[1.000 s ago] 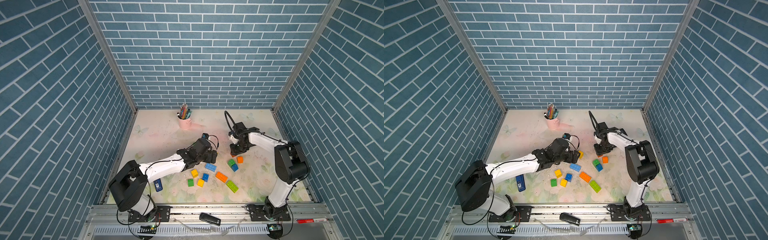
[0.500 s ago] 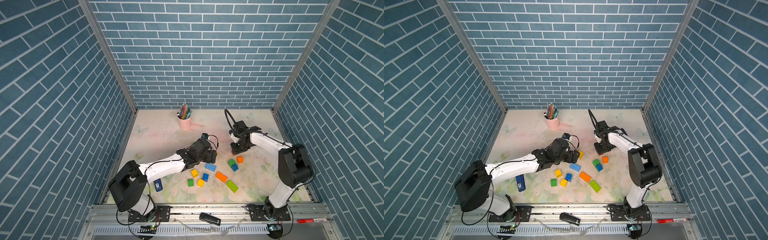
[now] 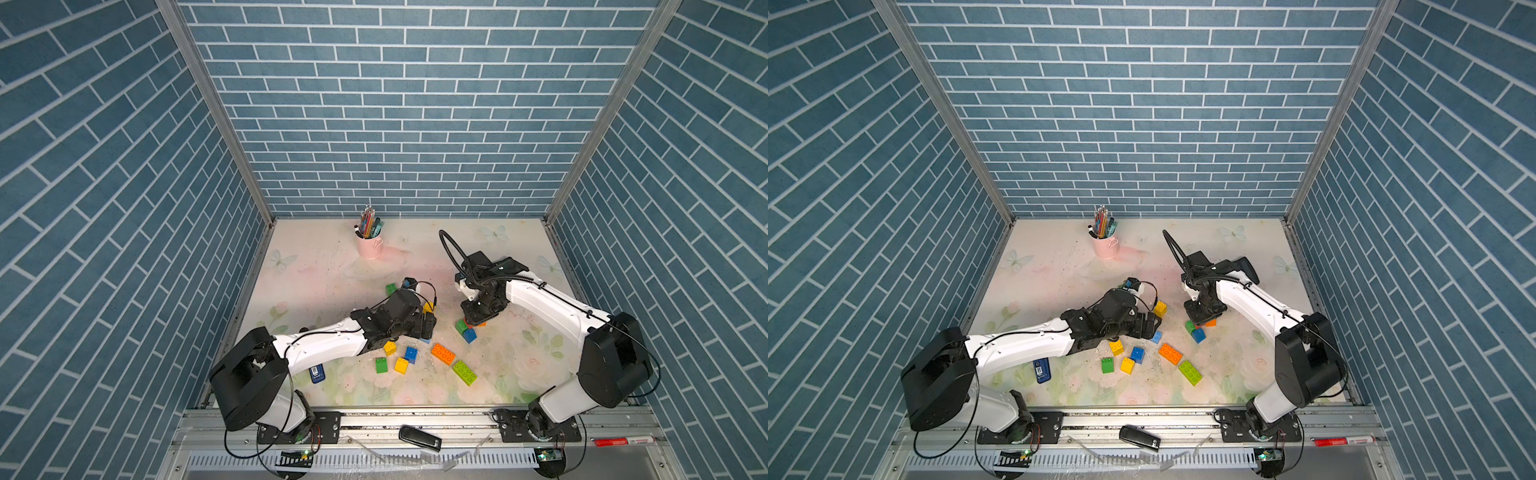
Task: Assemble a fork with lego
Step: Assemble the lego brick with the lego brick.
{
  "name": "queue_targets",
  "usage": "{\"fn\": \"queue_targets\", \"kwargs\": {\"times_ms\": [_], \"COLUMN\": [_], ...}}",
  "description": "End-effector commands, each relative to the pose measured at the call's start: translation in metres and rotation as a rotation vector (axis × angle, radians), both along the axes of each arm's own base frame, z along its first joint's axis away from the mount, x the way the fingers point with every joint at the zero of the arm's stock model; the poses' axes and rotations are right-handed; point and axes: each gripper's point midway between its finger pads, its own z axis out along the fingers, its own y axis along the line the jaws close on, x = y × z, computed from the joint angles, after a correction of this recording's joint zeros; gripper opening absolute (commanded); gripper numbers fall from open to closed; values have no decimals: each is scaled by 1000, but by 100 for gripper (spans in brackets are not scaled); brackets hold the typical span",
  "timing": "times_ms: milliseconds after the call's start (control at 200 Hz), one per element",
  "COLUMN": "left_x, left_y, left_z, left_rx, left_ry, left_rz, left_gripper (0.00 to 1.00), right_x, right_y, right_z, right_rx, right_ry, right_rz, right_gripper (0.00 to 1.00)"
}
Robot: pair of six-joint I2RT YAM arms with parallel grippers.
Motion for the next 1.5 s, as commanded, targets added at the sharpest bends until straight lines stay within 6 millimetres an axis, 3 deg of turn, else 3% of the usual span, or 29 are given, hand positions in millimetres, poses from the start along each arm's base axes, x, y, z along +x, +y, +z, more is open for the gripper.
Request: {"fn": "queue_targets", "kwargs": {"times_ms": [0,620,980,1495], "left_x": [-1,1,1,2], "left_y": [-7,2,6,3], "left_z": [-2,-6,0,0], "left_rx": [-21,-18,-24,-28], "left_ry": [3,0,-21,-20], "left_rz": [-6,44,50,47], "left_gripper": [91,97,97,97], "right_x": [-6,7,10,9], "right_y": [1,17,18,22], "right_z": [-4,-21,1,-20], "right_rx": [-22,-32,-8,-25], "right_ry": [40,48,16,76], "right_rz": [-8,2,-9,-30], "right_gripper": [21,18,16,16]}}
